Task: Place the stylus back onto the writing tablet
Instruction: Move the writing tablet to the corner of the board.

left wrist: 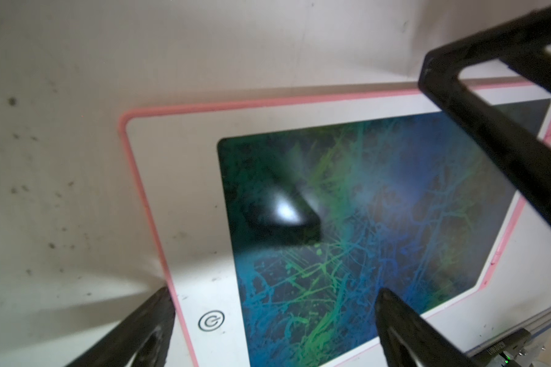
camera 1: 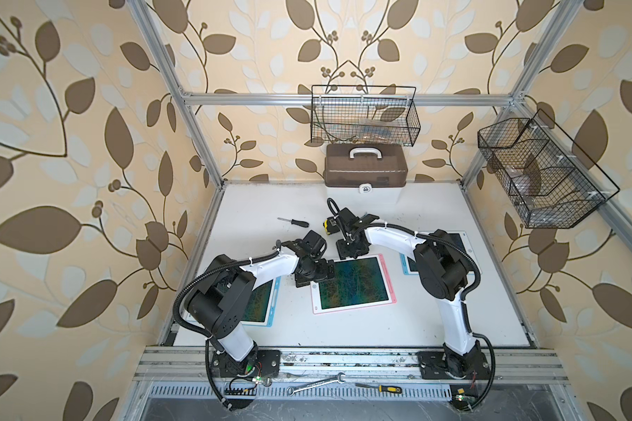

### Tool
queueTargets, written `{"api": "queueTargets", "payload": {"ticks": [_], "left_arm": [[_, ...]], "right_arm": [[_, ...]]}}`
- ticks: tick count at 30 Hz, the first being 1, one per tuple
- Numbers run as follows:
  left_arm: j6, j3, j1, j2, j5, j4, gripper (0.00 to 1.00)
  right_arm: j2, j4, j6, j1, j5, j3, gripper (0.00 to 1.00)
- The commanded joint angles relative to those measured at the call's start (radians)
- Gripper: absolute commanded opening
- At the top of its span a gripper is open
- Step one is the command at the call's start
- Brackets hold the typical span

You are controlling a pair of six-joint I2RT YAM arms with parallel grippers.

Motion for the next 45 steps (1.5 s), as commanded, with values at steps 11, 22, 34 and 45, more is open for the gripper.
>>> {"api": "queueTargets", "payload": {"ticks": [11, 22, 34, 45], "left_arm": [[0.004, -0.060, -0.072, 0.096, 0.058, -0.103, 0.99], [-0.051, -0.067, -0.153, 0.101, 0.065, -0.048, 0.99], [-0.161, -0.136, -0.178, 0.029, 0.053, 0.013, 0.99], [-0.291, -0.161, -0.214, 0.057, -0.034, 0.030, 0.99]], "right_arm": [[-0.085, 0.032, 0.016, 0.007, 0.001, -0.203, 0.61], [-0.178, 0.027, 0.042, 0.009, 0.041, -0.333, 0.61], [-0.219, 0.040, 0.108, 0.034, 0.064, -0.415, 0.61], [-0.268, 0.091, 0.018, 0.032, 0.007, -0.516, 0.60]]}}
